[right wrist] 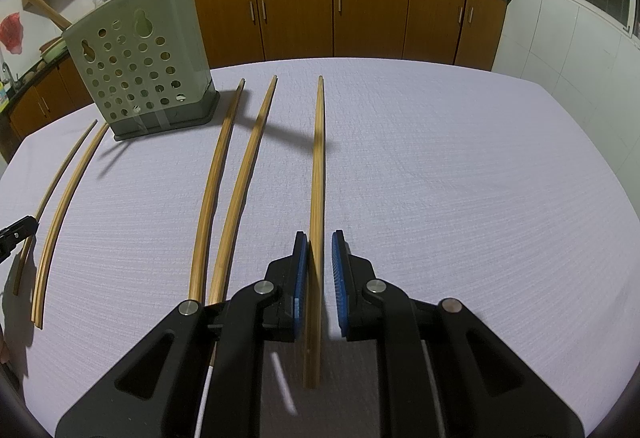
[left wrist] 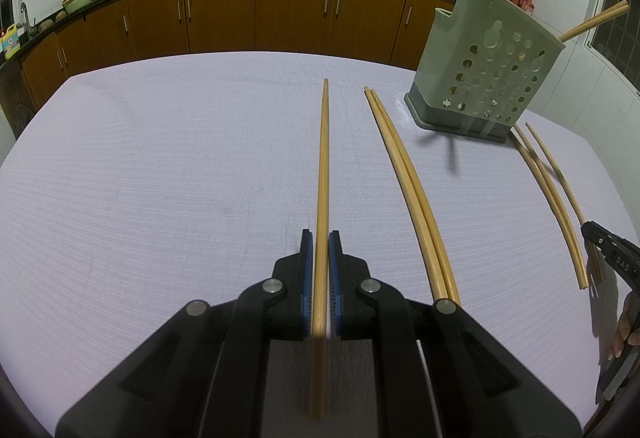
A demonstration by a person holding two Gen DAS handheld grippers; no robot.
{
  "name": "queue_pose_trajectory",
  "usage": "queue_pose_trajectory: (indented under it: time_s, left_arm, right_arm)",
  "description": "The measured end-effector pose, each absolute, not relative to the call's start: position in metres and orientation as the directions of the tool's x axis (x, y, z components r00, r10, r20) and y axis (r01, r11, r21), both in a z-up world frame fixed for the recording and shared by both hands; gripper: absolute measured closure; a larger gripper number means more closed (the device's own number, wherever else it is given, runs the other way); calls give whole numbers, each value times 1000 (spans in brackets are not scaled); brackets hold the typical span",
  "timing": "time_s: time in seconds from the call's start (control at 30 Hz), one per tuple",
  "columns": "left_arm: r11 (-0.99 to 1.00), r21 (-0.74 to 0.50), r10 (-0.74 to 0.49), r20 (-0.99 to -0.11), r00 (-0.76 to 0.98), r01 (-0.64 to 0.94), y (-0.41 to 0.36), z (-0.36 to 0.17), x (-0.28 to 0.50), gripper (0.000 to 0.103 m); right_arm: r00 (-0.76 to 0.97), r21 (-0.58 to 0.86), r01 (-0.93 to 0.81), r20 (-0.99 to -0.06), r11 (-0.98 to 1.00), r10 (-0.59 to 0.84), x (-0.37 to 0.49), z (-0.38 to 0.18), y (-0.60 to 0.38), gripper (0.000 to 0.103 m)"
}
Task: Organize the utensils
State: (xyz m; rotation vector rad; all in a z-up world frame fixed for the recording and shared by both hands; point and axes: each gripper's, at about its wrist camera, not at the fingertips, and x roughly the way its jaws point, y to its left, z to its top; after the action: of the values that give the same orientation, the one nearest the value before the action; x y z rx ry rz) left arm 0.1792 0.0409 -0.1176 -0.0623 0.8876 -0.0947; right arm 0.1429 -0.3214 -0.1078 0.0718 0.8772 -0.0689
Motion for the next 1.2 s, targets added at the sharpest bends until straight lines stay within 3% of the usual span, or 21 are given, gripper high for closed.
queue_pose_trajectory:
  time_s: [0.33, 0.47, 0.6, 1.2]
  left_arm:
    - [994, -95, -108, -770, 629, 53, 39, -115, 177, 93]
    - [994, -93, -110, -770, 629, 59, 38, -115, 172, 95]
    - [996, -69, -91, -758, 646, 59, 40, -108, 165, 95]
    - [982, -107, -190, -471, 861, 158, 34, 45, 144, 96]
  right_arm:
    - [638, 56, 92, -770, 994, -16, 143, -108, -323, 89]
    - [642, 85, 95, -767, 992, 4, 140, -108, -327, 95]
    - [685, 42, 83, -728, 996, -26, 131, -97, -323, 95]
    - [895, 83, 70, -446, 994, -26, 116, 32, -329, 95]
